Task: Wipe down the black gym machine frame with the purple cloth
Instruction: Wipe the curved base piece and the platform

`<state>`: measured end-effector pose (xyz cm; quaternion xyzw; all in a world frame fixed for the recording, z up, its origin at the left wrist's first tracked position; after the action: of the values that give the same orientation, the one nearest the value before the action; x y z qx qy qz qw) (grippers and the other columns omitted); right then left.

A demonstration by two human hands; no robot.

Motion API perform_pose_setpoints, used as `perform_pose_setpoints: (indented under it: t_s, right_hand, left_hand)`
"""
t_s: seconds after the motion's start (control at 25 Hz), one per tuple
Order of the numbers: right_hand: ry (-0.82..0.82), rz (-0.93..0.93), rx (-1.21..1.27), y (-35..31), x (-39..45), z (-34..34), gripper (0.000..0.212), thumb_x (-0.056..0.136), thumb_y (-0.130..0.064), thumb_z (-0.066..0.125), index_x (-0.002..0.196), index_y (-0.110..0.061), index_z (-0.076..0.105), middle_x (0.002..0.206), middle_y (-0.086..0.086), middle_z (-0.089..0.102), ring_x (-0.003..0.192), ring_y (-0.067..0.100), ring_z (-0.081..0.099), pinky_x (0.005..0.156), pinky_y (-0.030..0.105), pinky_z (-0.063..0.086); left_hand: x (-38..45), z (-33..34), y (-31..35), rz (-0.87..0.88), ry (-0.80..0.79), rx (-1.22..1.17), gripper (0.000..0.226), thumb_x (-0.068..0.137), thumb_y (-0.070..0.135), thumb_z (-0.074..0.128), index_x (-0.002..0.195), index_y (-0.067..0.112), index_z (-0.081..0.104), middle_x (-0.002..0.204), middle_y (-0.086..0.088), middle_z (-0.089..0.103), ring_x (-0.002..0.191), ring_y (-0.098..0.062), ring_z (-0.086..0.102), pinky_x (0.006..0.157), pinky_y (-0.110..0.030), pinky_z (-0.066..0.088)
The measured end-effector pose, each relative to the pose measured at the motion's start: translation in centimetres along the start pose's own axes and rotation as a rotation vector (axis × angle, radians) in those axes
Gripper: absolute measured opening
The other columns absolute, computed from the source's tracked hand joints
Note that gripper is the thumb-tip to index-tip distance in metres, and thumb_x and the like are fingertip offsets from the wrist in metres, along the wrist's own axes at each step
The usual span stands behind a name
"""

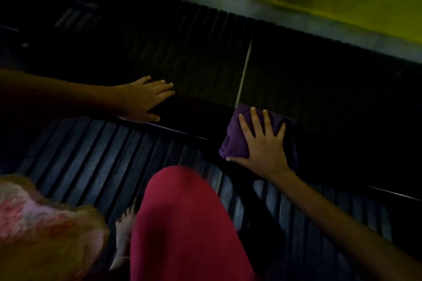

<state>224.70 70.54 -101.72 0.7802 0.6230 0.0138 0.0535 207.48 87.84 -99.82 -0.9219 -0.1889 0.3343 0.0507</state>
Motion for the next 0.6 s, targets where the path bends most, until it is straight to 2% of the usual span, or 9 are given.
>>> perform_pose_setpoints:
  t_s: [0.12, 0.28, 0.36, 0.48, 0.6]
  right_hand:
    - [0.035, -0.027, 0.02, -4.9, 2.6, -0.6, 0.109, 0.061, -0.085, 0.05, 0.146, -0.019, 0.032, 0.149, 0.019, 0.035, 0.131, 0.047, 0.036, 0.091, 0.076, 0.028]
    - [0.087, -0.044, 0.022, -10.2, 5.4, -1.5, 0.107, 0.063, -0.082, 0.055, 0.147, -0.019, 0.032, 0.151, 0.019, 0.03, 0.134, 0.047, 0.031, 0.096, 0.075, 0.024]
    - [0.098, -0.051, 0.023, -12.0, 6.3, -1.6, 0.106, 0.064, -0.08, 0.056, 0.147, -0.019, 0.031, 0.152, 0.019, 0.028, 0.136, 0.047, 0.029, 0.097, 0.074, 0.022]
    - [0.149, -0.102, 0.027, -12.8, 6.5, -1.8, 0.105, 0.063, -0.077, 0.06, 0.145, -0.018, 0.036, 0.149, 0.019, 0.034, 0.132, 0.047, 0.035, 0.093, 0.075, 0.027]
    - [0.198, -0.108, -0.003, -12.6, 6.2, -1.9, 0.102, 0.062, -0.074, 0.063, 0.143, -0.018, 0.04, 0.146, 0.018, 0.04, 0.129, 0.047, 0.04, 0.089, 0.075, 0.03]
  left_hand:
    - [-3.6, 5.5, -3.6, -0.072, -0.131, -0.062, 0.087, 0.095, 0.055, 0.037, 0.147, 0.017, -0.021, 0.156, -0.003, -0.024, 0.147, -0.019, -0.011, 0.117, -0.043, 0.001]
    - [-4.1, 9.4, -4.8, -0.131, -0.059, -0.193, 0.099, 0.087, 0.066, 0.041, 0.131, 0.026, -0.038, 0.142, 0.006, -0.041, 0.137, -0.015, -0.028, 0.115, -0.053, 0.002]
    - [-3.7, 10.1, -4.5, -0.132, 0.041, -0.294, 0.103, 0.085, 0.066, 0.047, 0.133, 0.026, -0.035, 0.143, 0.008, -0.039, 0.134, -0.014, -0.031, 0.114, -0.053, -0.004]
    - [-3.7, 9.7, -4.6, -0.152, 0.297, -0.455, 0.104, 0.082, 0.058, 0.061, 0.141, 0.028, -0.02, 0.15, 0.009, -0.024, 0.139, -0.016, -0.023, 0.11, -0.052, -0.013]
    - [-3.8, 9.5, -4.1, -0.149, 0.442, -0.454, 0.106, 0.081, 0.051, 0.067, 0.148, 0.027, -0.012, 0.153, 0.007, -0.014, 0.142, -0.015, -0.017, 0.107, -0.053, -0.016]
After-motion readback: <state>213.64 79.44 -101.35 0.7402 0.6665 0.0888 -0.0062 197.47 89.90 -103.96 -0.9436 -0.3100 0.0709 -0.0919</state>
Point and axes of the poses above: each hand's wrist, its own x-axis towards the middle knuckle, its own z-axis out of the palm, y = z × x, the point moved 10 cm from there along x, towards the middle knuckle
